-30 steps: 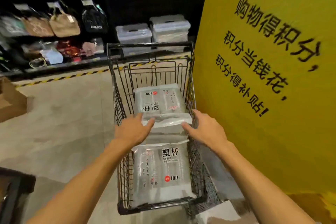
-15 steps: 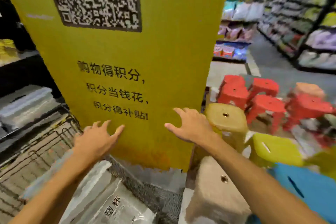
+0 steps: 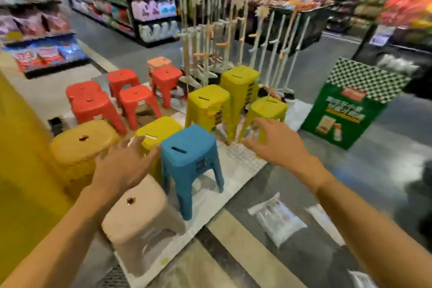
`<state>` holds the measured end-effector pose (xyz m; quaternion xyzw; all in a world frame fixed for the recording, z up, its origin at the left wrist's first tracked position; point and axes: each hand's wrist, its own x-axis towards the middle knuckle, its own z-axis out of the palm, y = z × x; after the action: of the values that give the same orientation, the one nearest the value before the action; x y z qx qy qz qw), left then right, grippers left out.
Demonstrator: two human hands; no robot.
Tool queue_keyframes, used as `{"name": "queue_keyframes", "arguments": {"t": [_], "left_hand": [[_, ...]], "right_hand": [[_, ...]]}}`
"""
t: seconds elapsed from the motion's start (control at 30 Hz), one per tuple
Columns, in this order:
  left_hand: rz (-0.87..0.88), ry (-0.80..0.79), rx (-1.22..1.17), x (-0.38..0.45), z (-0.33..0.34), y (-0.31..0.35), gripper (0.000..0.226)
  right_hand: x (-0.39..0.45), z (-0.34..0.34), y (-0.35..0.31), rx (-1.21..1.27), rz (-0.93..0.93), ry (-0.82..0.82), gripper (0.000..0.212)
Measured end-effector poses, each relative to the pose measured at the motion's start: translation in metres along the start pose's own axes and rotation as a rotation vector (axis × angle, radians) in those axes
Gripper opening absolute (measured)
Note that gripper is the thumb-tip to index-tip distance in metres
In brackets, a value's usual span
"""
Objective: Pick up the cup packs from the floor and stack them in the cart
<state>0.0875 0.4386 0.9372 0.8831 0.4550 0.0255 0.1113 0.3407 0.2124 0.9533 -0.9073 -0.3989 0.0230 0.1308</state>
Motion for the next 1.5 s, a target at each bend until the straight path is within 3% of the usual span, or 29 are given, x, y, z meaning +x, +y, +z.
{"name": "queue_keyframes", "arguments": {"t": [0.23, 0.4, 0.5, 0.73, 0.87, 0.97, 1.07, 1.23, 1.37, 1.5], "left_hand": [[0.306, -0.101, -0.007, 0.036, 0.075, 0.210, 0.085], [0.400, -0.152, -0.014, 0.046, 0.126, 0.326, 0.097], [0.425, -0.201, -0.018, 0.058, 0.156, 0.377, 0.100], [0.424, -0.276, -0.061, 0.111, 0.240, 0.434, 0.074], [0.350, -0.374, -0.060, 0.151, 0.295, 0.443, 0.077], [0.280, -0.409, -0.046, 0.170, 0.341, 0.444, 0.094], [0.126, -0.478, -0.098, 0.179, 0.395, 0.439, 0.079], [-0.118, -0.506, -0.204, 0.171, 0.505, 0.429, 0.076], [-0.347, -0.494, -0.302, 0.151, 0.608, 0.430, 0.087], [-0.461, -0.466, -0.346, 0.134, 0.723, 0.427, 0.085]], "right_hand": [[-0.059, -0.029, 0.203, 0.026, 0.331, 0.028, 0.090], [-0.074, -0.038, 0.314, 0.080, 0.486, 0.071, 0.074], [-0.064, -0.035, 0.363, 0.063, 0.574, 0.032, 0.075], [-0.003, -0.001, 0.431, 0.069, 0.631, -0.056, 0.075], [0.043, 0.039, 0.460, 0.088, 0.653, -0.125, 0.077], [0.080, 0.078, 0.483, 0.088, 0.658, -0.209, 0.077], [0.111, 0.129, 0.509, 0.113, 0.628, -0.297, 0.081], [0.154, 0.238, 0.561, 0.151, 0.546, -0.435, 0.086], [0.179, 0.340, 0.604, 0.175, 0.473, -0.540, 0.095], [0.185, 0.454, 0.646, 0.203, 0.422, -0.595, 0.099]]}}
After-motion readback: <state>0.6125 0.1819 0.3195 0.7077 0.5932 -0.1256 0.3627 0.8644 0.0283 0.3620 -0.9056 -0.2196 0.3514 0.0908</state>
